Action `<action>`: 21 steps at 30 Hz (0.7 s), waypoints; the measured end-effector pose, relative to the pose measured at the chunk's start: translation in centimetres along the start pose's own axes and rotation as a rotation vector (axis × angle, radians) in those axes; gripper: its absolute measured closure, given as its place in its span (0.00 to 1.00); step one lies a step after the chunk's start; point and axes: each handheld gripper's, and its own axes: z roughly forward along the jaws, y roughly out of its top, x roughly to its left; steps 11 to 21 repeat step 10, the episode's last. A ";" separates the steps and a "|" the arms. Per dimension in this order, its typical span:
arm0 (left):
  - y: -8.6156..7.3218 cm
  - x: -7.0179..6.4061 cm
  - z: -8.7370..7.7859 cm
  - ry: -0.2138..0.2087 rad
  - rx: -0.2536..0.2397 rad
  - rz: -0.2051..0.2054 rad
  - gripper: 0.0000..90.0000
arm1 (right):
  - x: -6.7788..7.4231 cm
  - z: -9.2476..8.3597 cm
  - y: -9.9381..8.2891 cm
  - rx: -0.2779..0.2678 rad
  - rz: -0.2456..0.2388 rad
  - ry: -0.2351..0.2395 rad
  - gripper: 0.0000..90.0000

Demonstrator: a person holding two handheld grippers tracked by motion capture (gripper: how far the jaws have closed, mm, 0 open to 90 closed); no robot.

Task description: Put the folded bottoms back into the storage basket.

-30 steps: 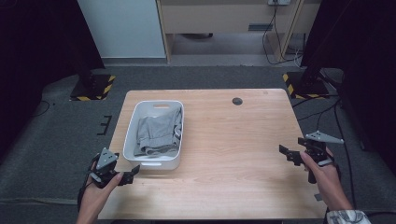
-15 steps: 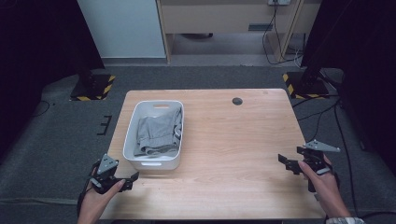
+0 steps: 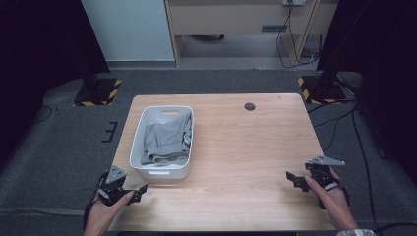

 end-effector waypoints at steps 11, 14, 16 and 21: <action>0.2 -0.8 0.8 -0.012 0.025 0.009 0.03 | 0.2 1.0 -0.7 0.075 -0.014 -0.009 0.08; 0.2 -0.8 0.8 -0.012 0.025 0.009 0.03 | 0.2 1.0 -0.7 0.075 -0.014 -0.009 0.08; 0.2 -0.8 0.8 -0.012 0.025 0.009 0.03 | 0.2 1.0 -0.7 0.075 -0.014 -0.009 0.08; 0.2 -0.8 0.8 -0.012 0.025 0.009 0.03 | 0.2 1.0 -0.7 0.075 -0.014 -0.009 0.08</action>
